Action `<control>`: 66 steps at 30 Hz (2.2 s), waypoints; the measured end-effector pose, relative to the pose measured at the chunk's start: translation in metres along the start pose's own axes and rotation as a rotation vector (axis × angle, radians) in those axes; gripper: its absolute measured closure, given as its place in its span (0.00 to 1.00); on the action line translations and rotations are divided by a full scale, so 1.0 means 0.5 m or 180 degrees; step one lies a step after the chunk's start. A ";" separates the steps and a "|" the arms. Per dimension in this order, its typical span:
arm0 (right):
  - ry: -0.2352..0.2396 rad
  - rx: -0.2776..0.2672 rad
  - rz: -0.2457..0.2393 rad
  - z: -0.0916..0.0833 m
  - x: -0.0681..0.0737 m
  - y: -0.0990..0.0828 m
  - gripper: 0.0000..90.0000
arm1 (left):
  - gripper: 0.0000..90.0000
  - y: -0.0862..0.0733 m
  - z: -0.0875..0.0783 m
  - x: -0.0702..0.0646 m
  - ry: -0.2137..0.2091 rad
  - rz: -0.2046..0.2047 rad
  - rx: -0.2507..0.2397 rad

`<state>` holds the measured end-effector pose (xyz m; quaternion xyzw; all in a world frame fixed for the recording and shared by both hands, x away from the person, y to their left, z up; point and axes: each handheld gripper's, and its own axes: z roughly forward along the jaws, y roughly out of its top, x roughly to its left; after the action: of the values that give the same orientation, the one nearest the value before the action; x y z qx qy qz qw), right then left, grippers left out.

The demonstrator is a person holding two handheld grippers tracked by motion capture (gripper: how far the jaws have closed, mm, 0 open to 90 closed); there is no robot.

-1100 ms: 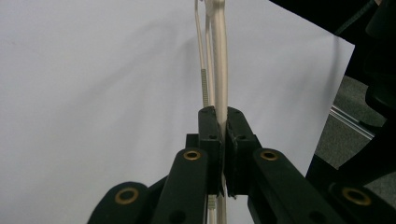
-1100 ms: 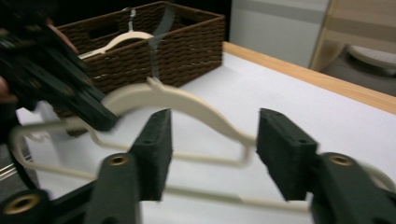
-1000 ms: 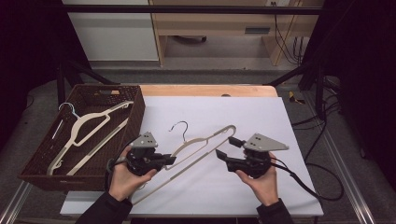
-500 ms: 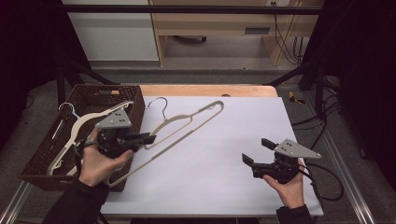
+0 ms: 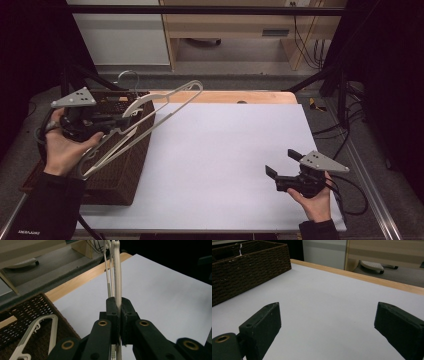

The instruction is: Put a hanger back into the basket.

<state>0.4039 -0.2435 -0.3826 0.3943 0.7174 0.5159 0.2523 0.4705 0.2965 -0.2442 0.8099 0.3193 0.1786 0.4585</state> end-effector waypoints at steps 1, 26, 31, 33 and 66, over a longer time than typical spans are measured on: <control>-0.0003 0.0004 0.0008 0.000 -0.001 0.000 0.08 | 0.96 -0.004 -0.006 0.010 0.0002 -0.0025 -0.0020; -0.0042 0.0037 0.0006 -0.002 -0.008 -0.002 0.08 | 0.96 -0.146 -0.097 0.199 0.0404 -0.0261 -0.0045; -0.0046 0.0047 -0.0008 0.000 -0.007 -0.003 0.08 | 0.96 -0.177 -0.104 0.222 0.0463 -0.0393 -0.0010; -0.0048 0.0042 -0.0003 0.000 -0.007 -0.003 0.08 | 0.96 -0.190 -0.108 0.228 0.0480 -0.0420 0.0026; -0.0033 0.0110 -0.0002 0.011 -0.005 -0.008 0.07 | 0.72 -0.315 -0.034 0.247 0.0886 -0.1043 0.0431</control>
<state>0.4082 -0.2435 -0.3884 0.4010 0.7251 0.5013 0.2494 0.4954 0.4507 -0.3710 0.7437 0.5181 0.1899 0.3774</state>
